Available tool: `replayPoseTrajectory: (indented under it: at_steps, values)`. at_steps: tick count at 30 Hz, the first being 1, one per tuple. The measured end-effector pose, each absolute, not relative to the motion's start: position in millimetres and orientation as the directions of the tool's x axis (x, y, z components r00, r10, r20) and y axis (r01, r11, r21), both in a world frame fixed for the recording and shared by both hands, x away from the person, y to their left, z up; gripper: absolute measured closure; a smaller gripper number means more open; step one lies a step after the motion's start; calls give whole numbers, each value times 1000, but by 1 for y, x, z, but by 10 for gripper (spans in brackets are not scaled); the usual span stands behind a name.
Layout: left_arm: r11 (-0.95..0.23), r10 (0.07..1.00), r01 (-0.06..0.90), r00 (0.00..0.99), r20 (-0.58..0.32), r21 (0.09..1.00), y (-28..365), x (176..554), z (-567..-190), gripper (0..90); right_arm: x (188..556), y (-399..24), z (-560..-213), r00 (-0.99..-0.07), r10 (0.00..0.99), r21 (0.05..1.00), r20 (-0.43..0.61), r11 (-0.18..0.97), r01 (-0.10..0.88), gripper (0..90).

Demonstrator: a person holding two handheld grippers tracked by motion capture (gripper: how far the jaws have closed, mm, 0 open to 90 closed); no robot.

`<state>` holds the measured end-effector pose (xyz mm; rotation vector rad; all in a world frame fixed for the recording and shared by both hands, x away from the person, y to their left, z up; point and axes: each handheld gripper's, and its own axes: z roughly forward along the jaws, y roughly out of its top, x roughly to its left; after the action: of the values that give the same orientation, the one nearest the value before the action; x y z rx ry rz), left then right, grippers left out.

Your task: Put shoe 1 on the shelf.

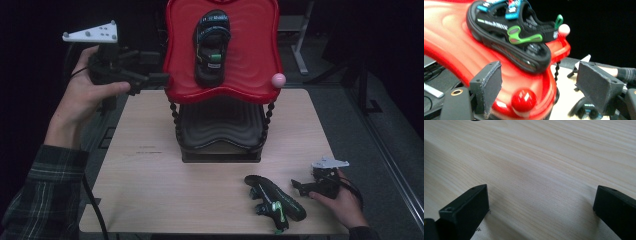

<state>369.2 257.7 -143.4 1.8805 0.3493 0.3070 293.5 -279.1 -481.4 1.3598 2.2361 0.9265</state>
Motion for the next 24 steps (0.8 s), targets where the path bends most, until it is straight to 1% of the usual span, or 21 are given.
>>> replayPoseTrajectory:
  at_steps: [11, 15, 17, 18, 19, 20, 21, 24]
  values:
    - [-372, 395, 114, 917, 46, 921, 268, 341, -179, 202, 294, -279, -481, -467, 884, 695, 30, 318, 645, 0]
    - [-408, 397, 124, 916, 53, 905, 267, 332, -197, 203, 295, -278, -481, -466, 884, 696, 27, 318, 644, 0]
    - [-409, 389, 132, 920, 41, 903, 265, 325, -210, 203, 296, -278, -481, -465, 885, 696, 27, 317, 645, 0]
    - [-409, 389, 132, 920, 41, 903, 265, 325, -210, 203, 296, -278, -481, -465, 885, 696, 27, 317, 645, 0]
    - [-416, 385, 135, 922, 39, 899, 262, 320, -219, 203, 296, -278, -481, -464, 885, 695, 28, 316, 646, 0]
    - [-416, 385, 135, 922, 39, 899, 262, 320, -219, 203, 296, -278, -481, -464, 885, 694, 28, 317, 646, 0]
    - [-420, 382, 139, 923, 36, 897, 259, 315, -229, 203, 296, -278, -481, -464, 885, 695, 28, 317, 646, 0]
    - [-427, 384, 142, 922, 37, 893, 256, 310, -240, 205, 296, -278, -481, -465, 885, 695, 27, 317, 645, 0]
